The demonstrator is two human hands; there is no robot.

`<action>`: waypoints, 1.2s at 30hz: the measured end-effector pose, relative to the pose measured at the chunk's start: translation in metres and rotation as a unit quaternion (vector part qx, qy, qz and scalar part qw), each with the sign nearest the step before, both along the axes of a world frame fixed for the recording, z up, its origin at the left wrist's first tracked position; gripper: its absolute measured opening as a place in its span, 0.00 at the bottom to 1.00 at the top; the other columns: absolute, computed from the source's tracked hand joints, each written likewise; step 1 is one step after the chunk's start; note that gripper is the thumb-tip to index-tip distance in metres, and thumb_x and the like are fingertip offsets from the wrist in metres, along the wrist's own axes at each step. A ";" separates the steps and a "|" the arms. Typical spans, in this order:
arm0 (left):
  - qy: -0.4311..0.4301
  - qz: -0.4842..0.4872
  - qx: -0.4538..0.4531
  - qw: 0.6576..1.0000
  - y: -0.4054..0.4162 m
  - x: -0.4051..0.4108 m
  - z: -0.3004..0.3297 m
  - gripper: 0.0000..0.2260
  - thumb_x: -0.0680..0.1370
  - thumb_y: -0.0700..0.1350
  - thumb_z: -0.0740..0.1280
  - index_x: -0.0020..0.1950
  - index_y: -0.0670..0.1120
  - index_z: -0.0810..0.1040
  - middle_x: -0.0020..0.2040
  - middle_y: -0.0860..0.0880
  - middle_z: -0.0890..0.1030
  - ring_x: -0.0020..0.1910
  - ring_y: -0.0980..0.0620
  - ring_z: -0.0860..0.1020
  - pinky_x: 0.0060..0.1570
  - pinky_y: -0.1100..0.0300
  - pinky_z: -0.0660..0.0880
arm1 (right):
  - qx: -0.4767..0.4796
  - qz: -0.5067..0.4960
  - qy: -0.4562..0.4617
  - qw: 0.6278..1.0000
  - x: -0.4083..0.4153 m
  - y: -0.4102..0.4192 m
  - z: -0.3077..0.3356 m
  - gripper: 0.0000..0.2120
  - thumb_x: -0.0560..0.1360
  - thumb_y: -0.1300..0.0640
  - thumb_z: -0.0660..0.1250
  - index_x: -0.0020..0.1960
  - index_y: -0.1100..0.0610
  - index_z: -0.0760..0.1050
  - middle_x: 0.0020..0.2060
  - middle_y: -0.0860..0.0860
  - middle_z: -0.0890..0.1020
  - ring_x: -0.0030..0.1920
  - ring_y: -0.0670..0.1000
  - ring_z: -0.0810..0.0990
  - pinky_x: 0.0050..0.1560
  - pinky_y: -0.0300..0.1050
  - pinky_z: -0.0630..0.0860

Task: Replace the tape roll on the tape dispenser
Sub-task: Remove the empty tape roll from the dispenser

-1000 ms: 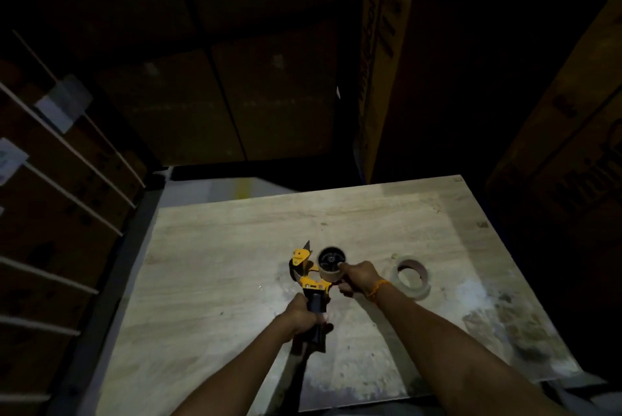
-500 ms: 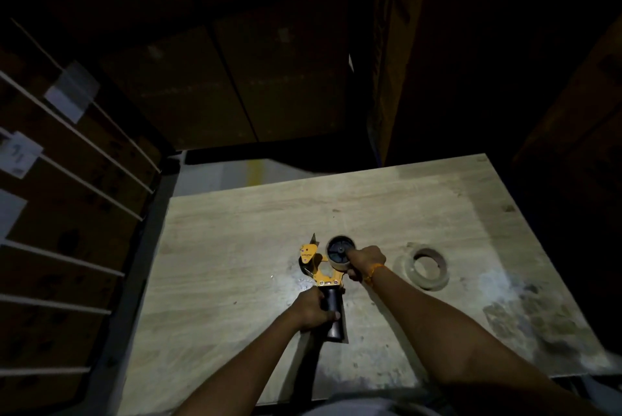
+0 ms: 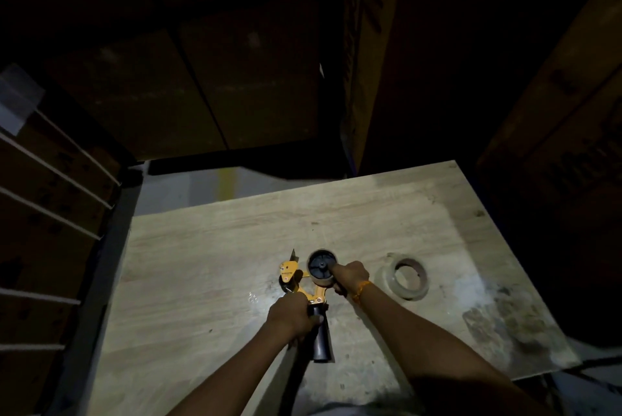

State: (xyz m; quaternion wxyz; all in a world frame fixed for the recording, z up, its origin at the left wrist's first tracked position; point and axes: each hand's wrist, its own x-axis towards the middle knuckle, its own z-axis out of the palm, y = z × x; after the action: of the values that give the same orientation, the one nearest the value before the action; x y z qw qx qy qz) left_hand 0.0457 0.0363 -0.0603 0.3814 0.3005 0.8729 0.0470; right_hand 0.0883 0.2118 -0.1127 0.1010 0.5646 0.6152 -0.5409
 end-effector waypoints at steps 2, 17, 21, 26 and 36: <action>0.013 0.000 -0.004 1.000 0.006 0.001 0.006 0.21 0.73 0.62 0.70 0.50 0.44 0.81 0.44 0.45 0.83 0.47 0.43 0.83 0.43 0.53 0.79 | -0.018 -0.010 -0.007 1.000 -0.002 -0.002 -0.009 0.21 0.68 0.45 0.72 0.29 0.62 0.76 0.22 0.57 0.77 0.26 0.57 0.76 0.30 0.48 0.71; 0.052 0.015 -0.009 0.998 0.008 0.016 0.004 0.15 0.77 0.51 0.71 0.56 0.41 0.82 0.54 0.40 0.84 0.54 0.39 0.83 0.49 0.51 0.79 | 0.036 -0.022 -0.033 0.999 -0.019 -0.028 -0.031 0.41 0.67 0.31 0.68 0.58 0.68 0.78 0.53 0.64 0.84 0.51 0.63 0.84 0.41 0.47 0.72; 0.068 0.009 -0.021 0.997 0.010 0.021 0.004 0.12 0.77 0.47 0.70 0.57 0.41 0.82 0.55 0.40 0.84 0.55 0.39 0.83 0.51 0.51 0.79 | 0.048 0.026 -0.028 0.998 -0.012 -0.028 0.010 0.28 0.76 0.38 0.67 0.41 0.65 0.78 0.42 0.64 0.85 0.37 0.59 0.79 0.29 0.43 0.66; 0.098 -0.002 -0.045 0.994 0.011 0.026 0.009 0.13 0.78 0.45 0.69 0.60 0.40 0.81 0.58 0.40 0.83 0.59 0.39 0.82 0.55 0.49 0.79 | 0.069 0.059 -0.018 0.996 -0.004 -0.022 0.019 0.25 0.80 0.43 0.66 0.34 0.61 0.76 0.30 0.56 0.78 0.30 0.53 0.75 0.28 0.44 0.64; 0.105 -0.024 -0.043 0.993 0.003 0.028 0.024 0.09 0.77 0.39 0.67 0.55 0.42 0.82 0.55 0.41 0.83 0.54 0.40 0.83 0.52 0.49 0.80 | 0.080 0.038 -0.036 0.995 -0.012 -0.025 0.037 0.15 0.77 0.51 0.68 0.46 0.64 0.74 0.45 0.59 0.78 0.43 0.59 0.77 0.38 0.45 0.68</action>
State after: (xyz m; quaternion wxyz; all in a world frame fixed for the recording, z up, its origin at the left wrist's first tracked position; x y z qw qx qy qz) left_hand 0.0736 0.0389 -0.0365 0.3009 0.3077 0.9021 -0.0314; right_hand 0.0767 0.1870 -0.0760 0.0986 0.5663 0.6735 -0.4648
